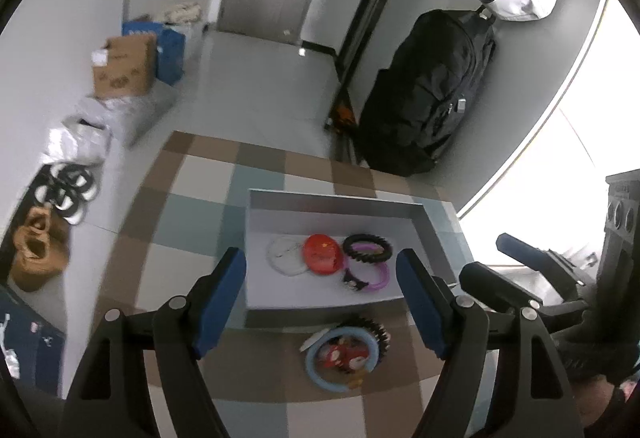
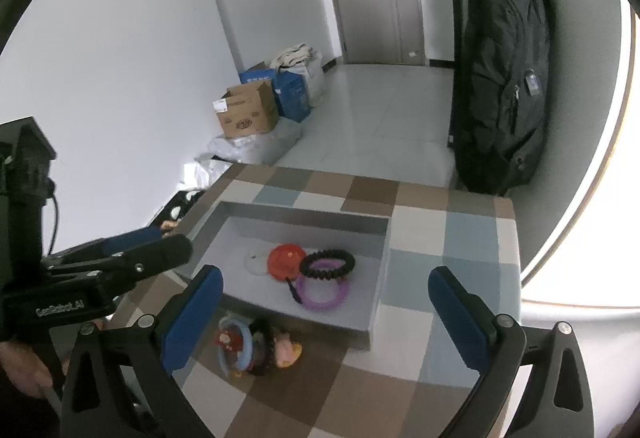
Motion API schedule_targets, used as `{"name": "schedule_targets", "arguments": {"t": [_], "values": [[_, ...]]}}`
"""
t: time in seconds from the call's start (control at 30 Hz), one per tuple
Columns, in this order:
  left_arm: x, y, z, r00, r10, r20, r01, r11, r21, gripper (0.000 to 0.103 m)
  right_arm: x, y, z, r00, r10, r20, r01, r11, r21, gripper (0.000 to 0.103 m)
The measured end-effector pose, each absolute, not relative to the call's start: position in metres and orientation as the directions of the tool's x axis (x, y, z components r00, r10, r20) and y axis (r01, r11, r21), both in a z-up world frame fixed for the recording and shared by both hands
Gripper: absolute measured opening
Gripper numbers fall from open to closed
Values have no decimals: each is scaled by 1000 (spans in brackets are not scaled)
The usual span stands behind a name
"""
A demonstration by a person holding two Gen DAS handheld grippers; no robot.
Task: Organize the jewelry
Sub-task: 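Withdraw the left gripper from the box toward the blue ring toy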
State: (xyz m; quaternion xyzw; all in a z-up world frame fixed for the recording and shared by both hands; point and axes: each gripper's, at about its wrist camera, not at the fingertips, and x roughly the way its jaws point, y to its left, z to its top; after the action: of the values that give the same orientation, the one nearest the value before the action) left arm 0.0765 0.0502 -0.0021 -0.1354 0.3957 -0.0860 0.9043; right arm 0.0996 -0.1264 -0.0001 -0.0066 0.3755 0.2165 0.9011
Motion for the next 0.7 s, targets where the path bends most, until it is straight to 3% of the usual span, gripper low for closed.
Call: {"name": "schedule_targets", "arguments": {"t": [0.07,0.37,0.7], "values": [[69,49,-4,676,-245,-695,43,955,-294,82,95,-126,0,633,368,-681,-389,912,131,103],[53,40,-17,652,-220,-725,59,969,-242,82,78,-133,-6,642,374,-669,-379,914,147,103],[46,36,-43,566,-285,-774,98,955,-281,82,62,-154,-34,613,389,-687,-339,916,215,103]]}}
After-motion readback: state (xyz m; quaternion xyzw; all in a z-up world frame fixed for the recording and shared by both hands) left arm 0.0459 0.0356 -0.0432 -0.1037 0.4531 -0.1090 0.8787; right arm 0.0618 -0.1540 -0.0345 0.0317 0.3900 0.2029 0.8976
